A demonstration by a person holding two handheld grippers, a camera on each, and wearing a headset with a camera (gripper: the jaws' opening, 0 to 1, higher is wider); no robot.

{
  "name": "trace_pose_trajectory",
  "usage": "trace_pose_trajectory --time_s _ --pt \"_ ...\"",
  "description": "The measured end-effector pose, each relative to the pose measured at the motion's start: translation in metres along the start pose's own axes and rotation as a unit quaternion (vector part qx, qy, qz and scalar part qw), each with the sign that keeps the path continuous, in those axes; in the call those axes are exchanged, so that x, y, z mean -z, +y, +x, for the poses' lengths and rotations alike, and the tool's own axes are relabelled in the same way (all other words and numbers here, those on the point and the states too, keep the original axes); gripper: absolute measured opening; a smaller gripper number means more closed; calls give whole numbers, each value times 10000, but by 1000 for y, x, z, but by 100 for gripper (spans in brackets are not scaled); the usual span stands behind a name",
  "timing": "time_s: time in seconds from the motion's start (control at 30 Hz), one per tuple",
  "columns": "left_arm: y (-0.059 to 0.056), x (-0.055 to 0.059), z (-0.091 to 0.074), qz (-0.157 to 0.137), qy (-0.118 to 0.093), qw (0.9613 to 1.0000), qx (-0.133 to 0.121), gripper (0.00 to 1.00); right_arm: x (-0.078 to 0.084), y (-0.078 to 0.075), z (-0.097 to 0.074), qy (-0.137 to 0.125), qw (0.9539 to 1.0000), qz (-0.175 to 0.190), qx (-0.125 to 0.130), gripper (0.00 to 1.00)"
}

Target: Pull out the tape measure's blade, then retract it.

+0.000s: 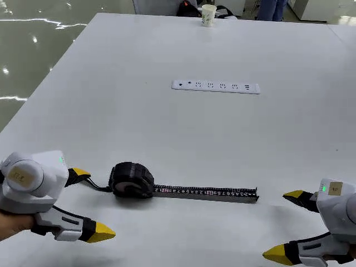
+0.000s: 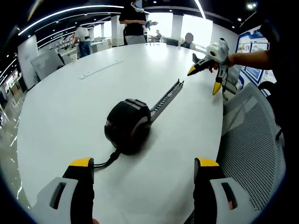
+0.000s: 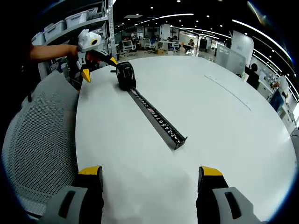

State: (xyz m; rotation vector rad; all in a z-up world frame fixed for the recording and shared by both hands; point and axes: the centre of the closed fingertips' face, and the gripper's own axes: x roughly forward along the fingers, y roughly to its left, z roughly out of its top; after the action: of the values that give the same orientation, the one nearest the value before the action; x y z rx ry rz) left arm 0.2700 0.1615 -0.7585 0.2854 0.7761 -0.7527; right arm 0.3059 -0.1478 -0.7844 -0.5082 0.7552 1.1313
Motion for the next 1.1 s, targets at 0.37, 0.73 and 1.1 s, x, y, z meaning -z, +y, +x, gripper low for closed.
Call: trace_pose_trajectory --time_s 0.37,0.73,1.1 --pt "-11 3 0 -296 -270 9987 -301 92 -8 3 -3 -265 9989 302 249 89" --pt "-28 -8 -1 -670 -523 9955 -427 95 -15 14 -4 -555 9956 614 446 92" --pt "-32 -15 -5 -926 -748 9907 -666 99 -21 21 -11 -705 9915 872 663 97"
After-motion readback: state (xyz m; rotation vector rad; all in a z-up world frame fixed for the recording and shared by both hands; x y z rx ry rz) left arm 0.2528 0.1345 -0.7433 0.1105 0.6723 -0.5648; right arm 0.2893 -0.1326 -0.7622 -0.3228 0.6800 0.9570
